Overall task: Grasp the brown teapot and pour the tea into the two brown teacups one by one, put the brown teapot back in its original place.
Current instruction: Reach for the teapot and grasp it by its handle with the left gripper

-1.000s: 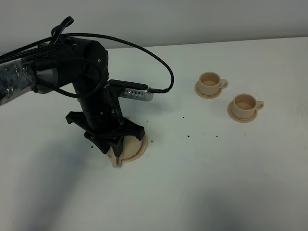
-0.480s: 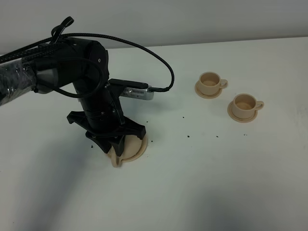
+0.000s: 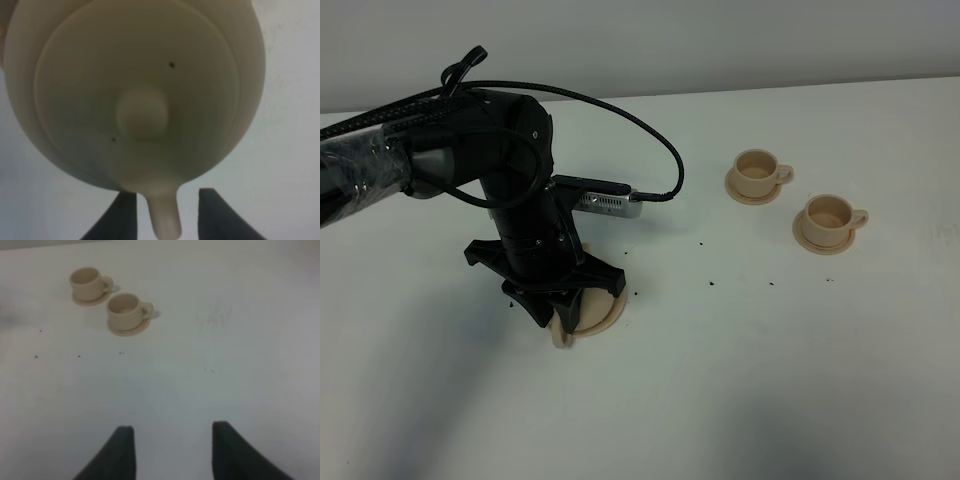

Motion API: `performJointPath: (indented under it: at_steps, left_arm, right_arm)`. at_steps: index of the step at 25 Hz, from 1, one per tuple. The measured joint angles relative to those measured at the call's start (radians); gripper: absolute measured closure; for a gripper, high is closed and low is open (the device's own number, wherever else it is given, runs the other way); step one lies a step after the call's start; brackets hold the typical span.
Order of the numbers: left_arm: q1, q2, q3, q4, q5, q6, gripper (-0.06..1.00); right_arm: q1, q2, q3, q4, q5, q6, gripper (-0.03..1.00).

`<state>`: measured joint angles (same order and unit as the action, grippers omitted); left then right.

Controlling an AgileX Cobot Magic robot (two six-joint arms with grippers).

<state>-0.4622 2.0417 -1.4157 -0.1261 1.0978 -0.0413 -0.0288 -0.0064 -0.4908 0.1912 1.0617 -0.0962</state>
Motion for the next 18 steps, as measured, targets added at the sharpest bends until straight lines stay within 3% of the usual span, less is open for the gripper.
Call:
performJointPath:
  at_steps: [5, 11, 18]
  left_arm:
    - [0.0, 0.0, 0.0, 0.001, 0.0, 0.0, 0.63]
    - [0.0, 0.001, 0.0, 0.005, -0.002, -0.001, 0.79]
    - [0.0, 0.001, 0.0, 0.008, -0.004, -0.001, 0.79]
  right_arm:
    - [0.0, 0.0, 0.0, 0.0, 0.0, 0.0, 0.58]
    - [0.0, 0.0, 0.0, 0.0, 0.0, 0.0, 0.58]
    - [0.0, 0.0, 0.0, 0.0, 0.0, 0.0, 0.58]
